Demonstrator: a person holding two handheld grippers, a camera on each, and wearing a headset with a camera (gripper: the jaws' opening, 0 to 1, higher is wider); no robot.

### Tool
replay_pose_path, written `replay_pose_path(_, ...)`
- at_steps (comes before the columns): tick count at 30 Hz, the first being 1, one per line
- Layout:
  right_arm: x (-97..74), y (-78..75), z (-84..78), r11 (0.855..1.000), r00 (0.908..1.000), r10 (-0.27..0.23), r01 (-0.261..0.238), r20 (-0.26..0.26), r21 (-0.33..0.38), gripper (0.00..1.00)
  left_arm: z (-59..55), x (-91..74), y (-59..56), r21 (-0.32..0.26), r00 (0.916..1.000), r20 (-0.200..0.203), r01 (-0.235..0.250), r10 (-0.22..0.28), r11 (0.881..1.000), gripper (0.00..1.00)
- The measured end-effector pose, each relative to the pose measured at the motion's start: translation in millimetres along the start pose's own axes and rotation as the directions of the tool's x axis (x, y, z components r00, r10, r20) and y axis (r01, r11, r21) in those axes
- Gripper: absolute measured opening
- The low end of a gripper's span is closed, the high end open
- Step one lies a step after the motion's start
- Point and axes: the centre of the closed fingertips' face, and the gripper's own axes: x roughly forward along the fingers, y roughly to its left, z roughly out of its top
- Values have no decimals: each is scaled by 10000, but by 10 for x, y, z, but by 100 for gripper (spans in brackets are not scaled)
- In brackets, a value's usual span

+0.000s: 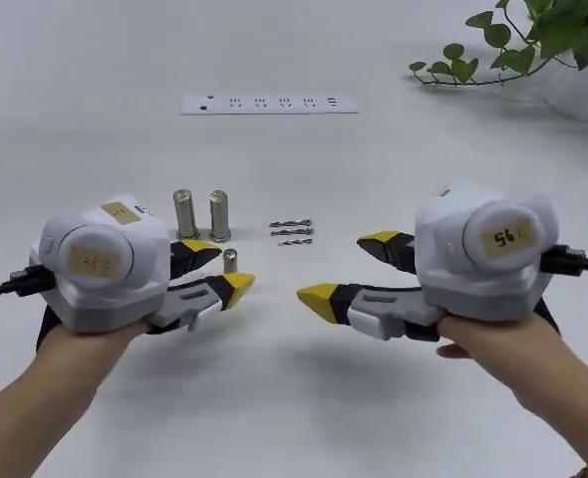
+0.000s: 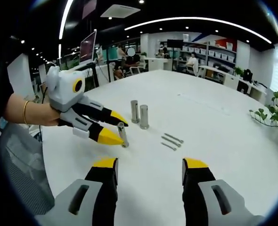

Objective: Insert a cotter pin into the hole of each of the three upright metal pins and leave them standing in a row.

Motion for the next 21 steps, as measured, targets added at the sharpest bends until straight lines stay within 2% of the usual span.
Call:
replay_pose_path(2,34,-55,22,9999,9999,1,-3,-135,-159,46,31,-52,47,-208,9993,60,-370,371,9991,33)
replay_pose_path(7,141,-167,74,9988,9993,39,-57,-370,-484,41,100,-144,67,-463,9965,227,-796,807,9958,41)
replay_pose_path(11,240,-207,89,9963,9972,254,-311,-708,-803,38,117,-221,97,-1119,9934,300,-1071,1111,9879,45)
replay_pose_path(14,305,-223,78,9931,9935,364,-480,-1083,-1068,35,69,-252,92,-1031,9927,52,-1192,1204,9875,49)
replay_pose_path(17,391,-278,111,9905,9916,470,-619,-1203,-1230,31,39,-311,99,-1047,9906,-45,-1362,1365,9851,52)
replay_pose_path(21,510,-336,131,9855,9858,749,-962,-1505,-1395,24,30,-362,103,-974,9903,15,-1384,1392,9856,58)
